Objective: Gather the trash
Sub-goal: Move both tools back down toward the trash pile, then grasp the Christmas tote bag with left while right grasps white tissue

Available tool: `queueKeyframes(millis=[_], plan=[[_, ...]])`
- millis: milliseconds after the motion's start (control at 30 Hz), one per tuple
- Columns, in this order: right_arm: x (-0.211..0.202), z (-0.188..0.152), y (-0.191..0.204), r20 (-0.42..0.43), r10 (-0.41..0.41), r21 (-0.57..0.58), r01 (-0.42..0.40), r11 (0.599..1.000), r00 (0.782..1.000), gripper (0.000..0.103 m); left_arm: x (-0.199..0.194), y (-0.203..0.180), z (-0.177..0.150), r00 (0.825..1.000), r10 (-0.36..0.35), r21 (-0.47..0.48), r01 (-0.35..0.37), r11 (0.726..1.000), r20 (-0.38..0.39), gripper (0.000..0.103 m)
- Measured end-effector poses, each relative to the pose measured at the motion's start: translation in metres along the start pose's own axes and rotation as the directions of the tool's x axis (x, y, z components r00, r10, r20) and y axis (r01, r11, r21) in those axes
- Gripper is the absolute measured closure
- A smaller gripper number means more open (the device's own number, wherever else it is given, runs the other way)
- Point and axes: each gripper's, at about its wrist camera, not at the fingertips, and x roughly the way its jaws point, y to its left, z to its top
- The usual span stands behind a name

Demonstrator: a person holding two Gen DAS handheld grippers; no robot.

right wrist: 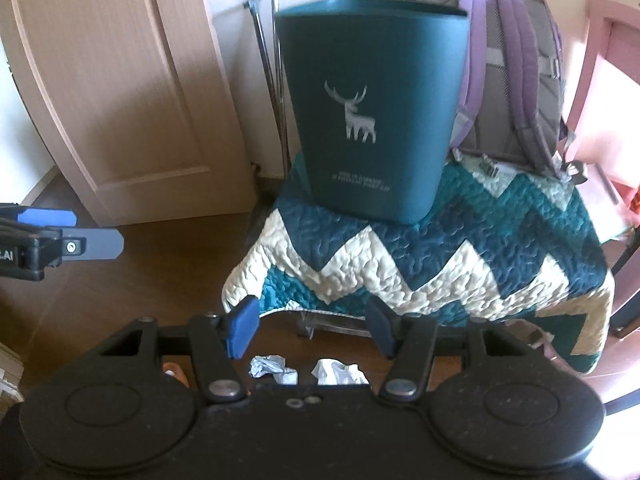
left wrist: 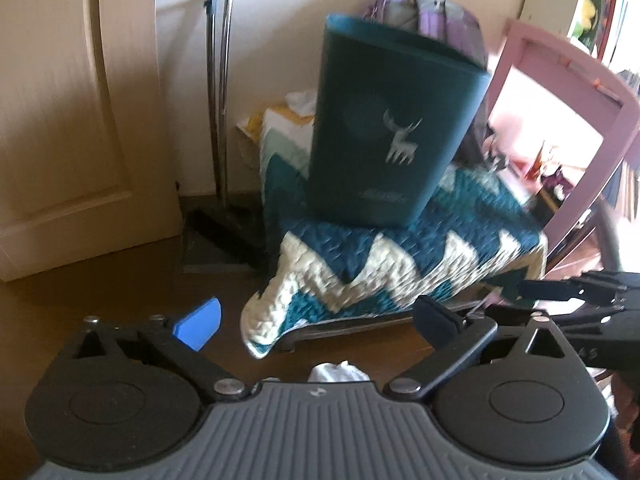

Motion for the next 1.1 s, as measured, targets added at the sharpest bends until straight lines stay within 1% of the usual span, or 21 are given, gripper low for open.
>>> queueKeyframes(millis=[67, 133, 200, 333, 433, 500, 533, 600, 667, 733, 833, 900, 1000, 1100], plan=[[0.018, -0.011, 0.001, -0.004, -0.008, 0.008, 0.008, 1.000, 1.000, 0.045, 0.016, 0.008, -0.011, 1.000, 0.015, 0.017, -0.014, 1.000, -0.009, 0.000], [0.038, -0.022, -0.001, -0.009, -0.011, 0.029, 0.011, 1.000, 1.000, 0.044, 0.036, 0.015, -0.020, 0.999, 0.024, 0.033, -0.023, 0.999, -0.037, 0.000], [0.059, -0.035, -0.002, -0.026, -0.010, 0.046, 0.011, 0.999, 1.000, 0.044, 0.059, 0.024, -0.031, 0.997, 0.018, 0.036, -0.015, 0.999, -0.076, 0.000], [0.106, -0.060, -0.005, -0.125, -0.004, 0.069, 0.013, 0.998, 0.992, 0.044, 0.105, 0.040, -0.053, 0.987, 0.018, 0.058, -0.009, 0.998, -0.157, 0.000], [0.143, -0.079, -0.003, -0.223, -0.020, 0.028, 0.026, 0.999, 0.975, 0.044, 0.140, 0.048, -0.070, 0.976, -0.017, 0.088, 0.037, 0.995, -0.215, 0.000], [0.166, -0.093, -0.003, -0.270, -0.018, 0.007, 0.021, 1.000, 0.963, 0.044, 0.163, 0.050, -0.083, 0.968, -0.035, 0.134, 0.070, 0.989, -0.249, 0.000], [0.177, -0.100, -0.004, -0.291, -0.011, 0.013, 0.015, 1.000, 0.957, 0.044, 0.174, 0.050, -0.089, 0.963, -0.029, 0.168, 0.077, 0.983, -0.268, 0.000], [0.196, -0.112, -0.006, -0.322, 0.004, 0.034, 0.007, 0.999, 0.947, 0.044, 0.197, 0.049, -0.104, 0.955, 0.005, 0.231, 0.067, 0.971, -0.296, 0.000], [0.216, -0.125, -0.005, -0.367, 0.021, 0.042, -0.006, 0.999, 0.930, 0.044, 0.220, 0.052, -0.119, 0.941, 0.006, 0.261, 0.088, 0.961, -0.340, 0.000], [0.235, -0.138, -0.001, -0.399, 0.023, 0.020, -0.017, 1.000, 0.916, 0.045, 0.241, 0.056, -0.136, 0.918, -0.019, 0.275, 0.139, 0.951, -0.396, 0.000], [0.263, -0.158, 0.002, -0.461, 0.047, 0.040, -0.032, 0.999, 0.886, 0.045, 0.267, 0.054, -0.165, 0.887, -0.035, 0.333, 0.209, 0.920, -0.460, 0.000], [0.279, -0.169, 0.004, -0.490, 0.065, 0.050, -0.046, 0.998, 0.869, 0.045, 0.281, 0.052, -0.187, 0.864, -0.047, 0.357, 0.256, 0.898, -0.502, 0.000], [0.304, -0.185, 0.009, -0.532, 0.082, 0.037, -0.074, 0.997, 0.843, 0.045, 0.298, 0.052, -0.213, 0.834, -0.070, 0.355, 0.307, 0.883, -0.547, 0.000], [0.326, -0.195, 0.013, -0.570, 0.097, 0.033, -0.095, 0.995, 0.816, 0.046, 0.315, 0.051, -0.237, 0.813, -0.076, 0.354, 0.332, 0.874, -0.577, 0.000]])
